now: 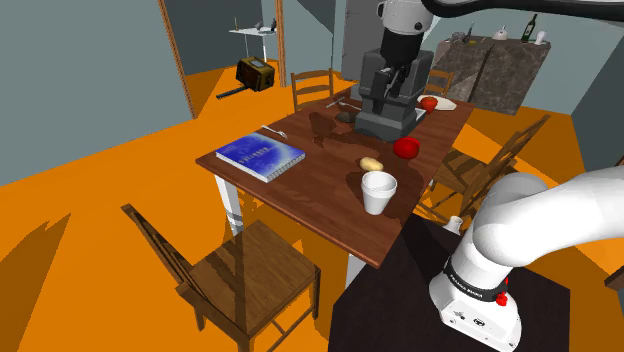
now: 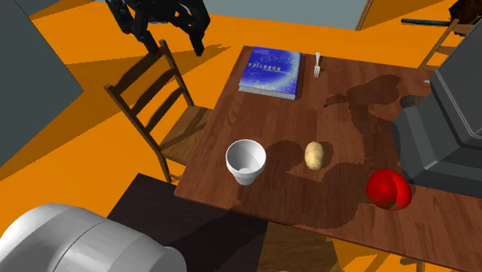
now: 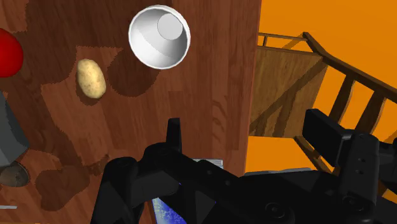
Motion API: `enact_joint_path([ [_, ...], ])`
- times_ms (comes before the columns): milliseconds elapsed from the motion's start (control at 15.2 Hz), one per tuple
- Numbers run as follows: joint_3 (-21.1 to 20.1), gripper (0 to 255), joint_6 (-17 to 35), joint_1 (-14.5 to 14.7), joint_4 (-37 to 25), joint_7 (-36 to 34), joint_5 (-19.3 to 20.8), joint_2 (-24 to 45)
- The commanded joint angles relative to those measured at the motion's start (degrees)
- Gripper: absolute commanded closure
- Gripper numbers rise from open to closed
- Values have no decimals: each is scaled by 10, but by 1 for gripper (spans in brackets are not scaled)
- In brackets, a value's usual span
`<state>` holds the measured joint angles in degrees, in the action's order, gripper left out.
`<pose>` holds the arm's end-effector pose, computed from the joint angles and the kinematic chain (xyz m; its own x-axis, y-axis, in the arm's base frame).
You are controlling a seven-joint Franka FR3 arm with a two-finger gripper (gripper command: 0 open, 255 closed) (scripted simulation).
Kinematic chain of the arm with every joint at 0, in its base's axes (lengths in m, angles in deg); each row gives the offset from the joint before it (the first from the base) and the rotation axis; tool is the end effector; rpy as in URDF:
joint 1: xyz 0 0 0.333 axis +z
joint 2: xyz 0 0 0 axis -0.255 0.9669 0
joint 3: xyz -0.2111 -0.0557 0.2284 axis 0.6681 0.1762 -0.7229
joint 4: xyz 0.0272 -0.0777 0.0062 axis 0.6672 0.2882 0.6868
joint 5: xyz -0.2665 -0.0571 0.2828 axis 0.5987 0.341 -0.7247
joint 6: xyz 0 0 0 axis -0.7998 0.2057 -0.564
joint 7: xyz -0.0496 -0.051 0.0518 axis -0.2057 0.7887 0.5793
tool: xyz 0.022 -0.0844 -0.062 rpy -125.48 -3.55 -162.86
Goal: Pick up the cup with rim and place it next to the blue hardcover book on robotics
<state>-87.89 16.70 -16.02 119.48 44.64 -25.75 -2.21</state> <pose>0.3037 0.0157 0.6399 0.9901 0.0834 0.1133 0.0673 -0.9880 0.1392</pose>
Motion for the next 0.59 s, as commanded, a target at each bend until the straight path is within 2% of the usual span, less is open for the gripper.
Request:
enact_joint_path([
  [0, 0, 0, 0, 0, 0, 0, 0, 0],
  [528, 30, 0, 128, -8, 147, 12, 10, 0],
])
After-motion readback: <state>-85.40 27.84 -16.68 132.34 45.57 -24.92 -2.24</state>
